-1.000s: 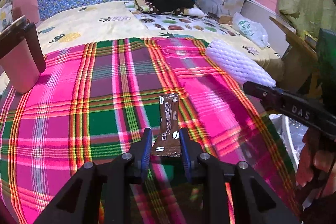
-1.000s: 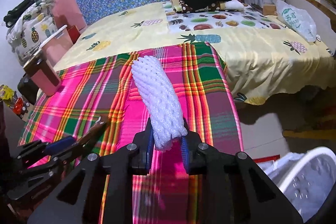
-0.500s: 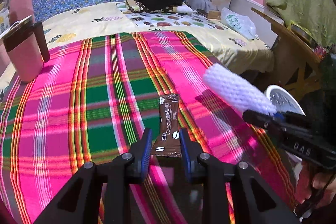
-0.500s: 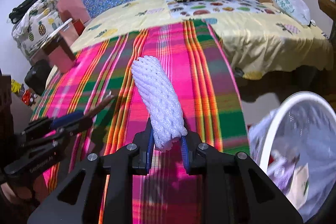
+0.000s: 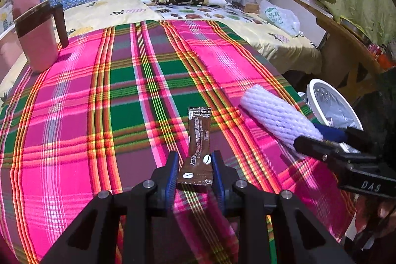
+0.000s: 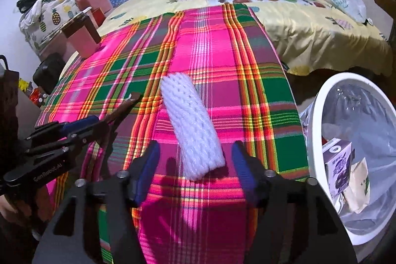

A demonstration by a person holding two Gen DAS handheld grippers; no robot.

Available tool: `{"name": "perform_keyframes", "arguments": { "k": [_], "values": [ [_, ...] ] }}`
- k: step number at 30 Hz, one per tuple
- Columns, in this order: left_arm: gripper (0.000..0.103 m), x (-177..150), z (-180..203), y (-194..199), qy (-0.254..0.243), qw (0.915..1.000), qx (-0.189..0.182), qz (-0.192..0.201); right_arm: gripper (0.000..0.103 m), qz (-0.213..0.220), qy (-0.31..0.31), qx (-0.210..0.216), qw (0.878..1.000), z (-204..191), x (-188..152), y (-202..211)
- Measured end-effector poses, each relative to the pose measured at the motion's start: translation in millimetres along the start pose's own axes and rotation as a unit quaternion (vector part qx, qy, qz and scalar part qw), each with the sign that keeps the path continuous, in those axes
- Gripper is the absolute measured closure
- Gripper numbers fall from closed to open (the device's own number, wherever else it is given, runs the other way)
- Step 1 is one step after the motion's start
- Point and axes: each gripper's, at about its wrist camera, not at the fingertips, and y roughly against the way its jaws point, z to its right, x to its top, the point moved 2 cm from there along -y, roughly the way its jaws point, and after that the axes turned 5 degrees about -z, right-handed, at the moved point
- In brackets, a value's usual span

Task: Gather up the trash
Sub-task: 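Carry the wrapper and foam net over the white bin with both grippers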

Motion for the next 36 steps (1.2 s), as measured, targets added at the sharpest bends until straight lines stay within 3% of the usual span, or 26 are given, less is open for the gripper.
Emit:
{"name": "perform_keyframes", "arguments": {
  "k": [6, 8, 9, 22, 24, 34, 35, 36],
  "values": [
    [0.076, -1.9, 5.9, -8.0, -0.006, 0.9999, 0.008, -0.009, 0.041, -0.001, 0.01, -0.006, 1.0, -0.6, 2.1, -10.9],
    [0.077, -1.6, 7.4, -8.1, -0.007, 0.9999, 0.01, -0.01, 0.058, -0.01, 0.014, -0.002, 1.0, -0.3, 1.9, -14.6],
    [0.078, -1.2, 8.3, -7.9, -0.006, 0.9999, 0.006, -0.011, 0.076, -0.013, 0.013, -0.003, 1.0, -0.6, 0.2, -14.2],
    [0.082, 23.4, 55.2, 15.0, -0.038, 0.9983, -0.035, 0.025, 0.079, 0.048, -0.027, -0.015, 0.998, 18.3, -11.3, 38.1],
    [0.103, 27.5, 68.3, 16.0, -0.05, 0.9975, -0.042, 0.026, 0.079, 0.056, -0.035, -0.02, 0.998, 23.4, -13.4, 45.4],
    [0.103, 30.5, 103.4, 11.8, -0.089, 0.9942, -0.052, 0.029, 0.079, 0.072, -0.072, -0.04, 0.994, 50.2, -21.1, 59.4],
    [0.099, 29.1, 101.7, 7.2, -0.086, 0.9949, -0.05, 0.019, 0.079, 0.072, -0.074, -0.04, 0.994, 50.8, -21.8, 59.3],
    [0.088, 27.3, 100.0, 4.3, -0.083, 0.9954, -0.047, 0.013, 0.079, 0.071, -0.075, -0.039, 0.994, 51.6, -22.3, 58.0]
  ]
}}
